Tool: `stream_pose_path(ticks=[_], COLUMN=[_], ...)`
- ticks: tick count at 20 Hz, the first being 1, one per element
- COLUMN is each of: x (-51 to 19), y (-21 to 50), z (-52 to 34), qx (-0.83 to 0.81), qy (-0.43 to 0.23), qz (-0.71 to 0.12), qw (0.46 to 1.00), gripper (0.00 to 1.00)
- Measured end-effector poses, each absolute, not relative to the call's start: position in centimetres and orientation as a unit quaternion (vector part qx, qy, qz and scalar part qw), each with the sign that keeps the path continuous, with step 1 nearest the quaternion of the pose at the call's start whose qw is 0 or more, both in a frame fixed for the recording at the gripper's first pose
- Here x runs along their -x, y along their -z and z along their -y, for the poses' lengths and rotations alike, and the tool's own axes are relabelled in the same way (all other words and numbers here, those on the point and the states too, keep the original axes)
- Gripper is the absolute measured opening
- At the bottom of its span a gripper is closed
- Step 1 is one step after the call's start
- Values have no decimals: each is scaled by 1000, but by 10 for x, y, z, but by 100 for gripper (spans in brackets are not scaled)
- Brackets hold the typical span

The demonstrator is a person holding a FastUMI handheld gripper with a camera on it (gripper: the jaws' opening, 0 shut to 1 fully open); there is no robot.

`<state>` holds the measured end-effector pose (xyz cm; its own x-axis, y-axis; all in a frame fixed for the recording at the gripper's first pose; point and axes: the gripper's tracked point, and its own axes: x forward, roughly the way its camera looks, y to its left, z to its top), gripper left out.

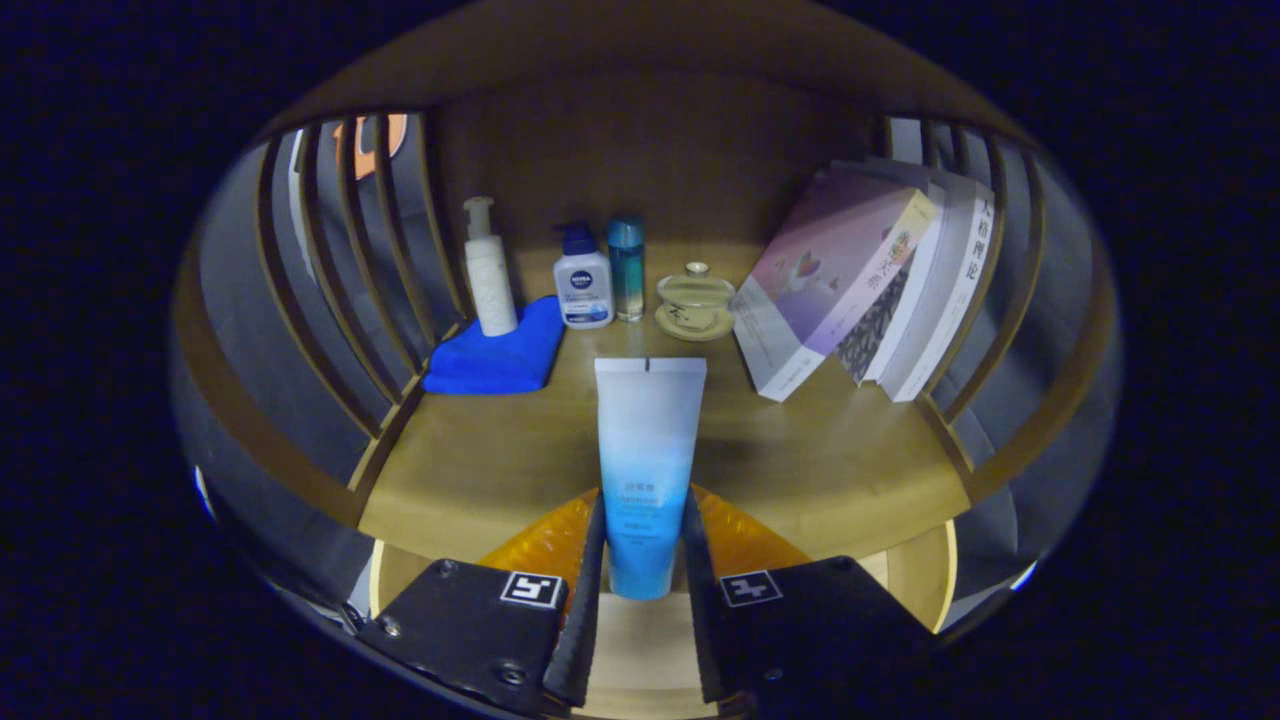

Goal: Pull open the drawer, take out the items inside it, and place them on the countertop above the cabinet.

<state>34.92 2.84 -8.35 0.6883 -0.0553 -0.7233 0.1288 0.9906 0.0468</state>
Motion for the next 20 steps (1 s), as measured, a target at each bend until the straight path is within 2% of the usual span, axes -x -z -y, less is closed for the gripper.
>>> stream_pose_path(ticks=[9, 14, 19, 20], x=[-368, -365, -342, -335], y=[108, 122, 95, 91], z=[-6, 2, -6, -7], qx=[-37, -30, -61, -57], qy=[75, 73, 56, 51], qz=[-397, -407, -388, -387], qw=[914, 910, 918, 919], gripper=[44, 52, 53, 58])
